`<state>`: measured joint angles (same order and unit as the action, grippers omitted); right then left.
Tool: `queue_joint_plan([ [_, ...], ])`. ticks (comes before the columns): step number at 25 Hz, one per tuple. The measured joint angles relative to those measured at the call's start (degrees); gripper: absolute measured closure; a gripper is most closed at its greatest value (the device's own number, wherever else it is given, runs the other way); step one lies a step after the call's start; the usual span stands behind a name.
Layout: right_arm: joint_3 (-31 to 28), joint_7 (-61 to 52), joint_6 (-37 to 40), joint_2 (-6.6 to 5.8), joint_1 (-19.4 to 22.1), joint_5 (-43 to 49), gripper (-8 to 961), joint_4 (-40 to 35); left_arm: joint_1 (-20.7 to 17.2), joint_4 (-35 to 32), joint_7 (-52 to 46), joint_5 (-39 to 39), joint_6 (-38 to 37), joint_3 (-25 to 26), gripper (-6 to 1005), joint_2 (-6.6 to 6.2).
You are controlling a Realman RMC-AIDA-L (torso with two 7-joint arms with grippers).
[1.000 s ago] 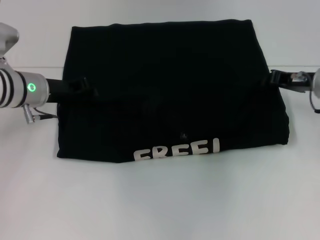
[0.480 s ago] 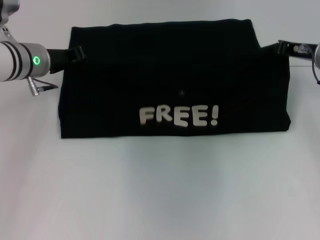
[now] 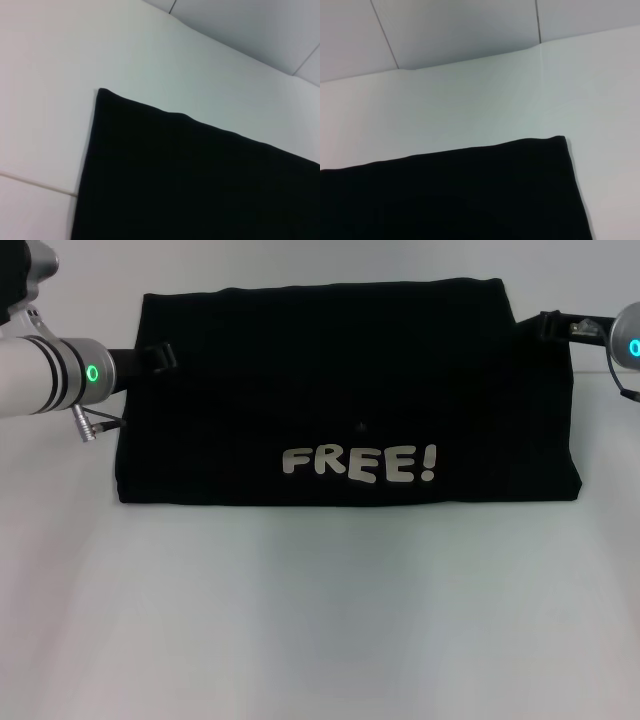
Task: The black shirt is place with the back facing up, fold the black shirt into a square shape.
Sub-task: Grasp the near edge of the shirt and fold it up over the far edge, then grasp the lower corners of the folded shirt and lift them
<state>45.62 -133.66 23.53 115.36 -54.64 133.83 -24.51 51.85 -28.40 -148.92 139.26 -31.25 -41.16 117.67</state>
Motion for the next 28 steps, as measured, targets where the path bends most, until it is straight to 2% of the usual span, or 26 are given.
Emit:
queue_joint_plan([
  [7,3.0,0.1,-1.7,0.03,-1.4,0.0,868,0.1,-0.6,-1.6,-0.9,-0.2,1.7,0.1,934,0.87],
  [12,3.5,-0.2,-1.3,-0.28,-1.5,0.3,858,0.3,-1.0,-2.4,0.4,-0.2,1.8,-1.9,931,1.67],
  [14,3.8,-0.9,0.8,-1.03,-1.8,1.8,853,1.0,-1.2,-2.7,1.7,-0.4,1.7,-2.3,930,2.19],
  [16,4.0,-3.1,2.8,-2.35,-2.8,4.9,849,3.0,-1.2,-2.7,2.6,-0.5,1.6,-2.4,929,2.63],
  [18,4.0,-6.9,4.1,-3.50,-3.6,8.0,845,4.3,-0.9,-1.9,2.4,-0.4,1.0,-2.4,928,2.50],
  [21,3.5,-11.4,9.5,-4.15,-2.7,9.2,839,0.2,-1.1,-2.6,-0.6,-0.6,-5.2,-1.2,927,0.93],
  [22,3.3,-12.7,12.4,-4.26,-2.0,9.0,792,-2.8,-1.7,-3.7,-2.1,-0.8,-8.5,-0.3,926,0.21],
  [26,2.9,-17.2,24.1,-4.71,-0.3,8.8,605,-12.1,-5.0,-7.7,-4.1,-3.4,-23.8,4.8,775,-2.69],
  [27,2.7,-18.2,26.7,-4.87,-0.2,8.9,582,-13.3,-6.0,-8.1,-3.7,-3.6,-28.1,6.4,738,-3.61],
  [28,2.5,-19.1,28.9,-5.00,-0.2,9.0,559,-14.4,-6.4,-8.3,-3.4,-3.6,-30.1,7.3,700,-3.99],
])
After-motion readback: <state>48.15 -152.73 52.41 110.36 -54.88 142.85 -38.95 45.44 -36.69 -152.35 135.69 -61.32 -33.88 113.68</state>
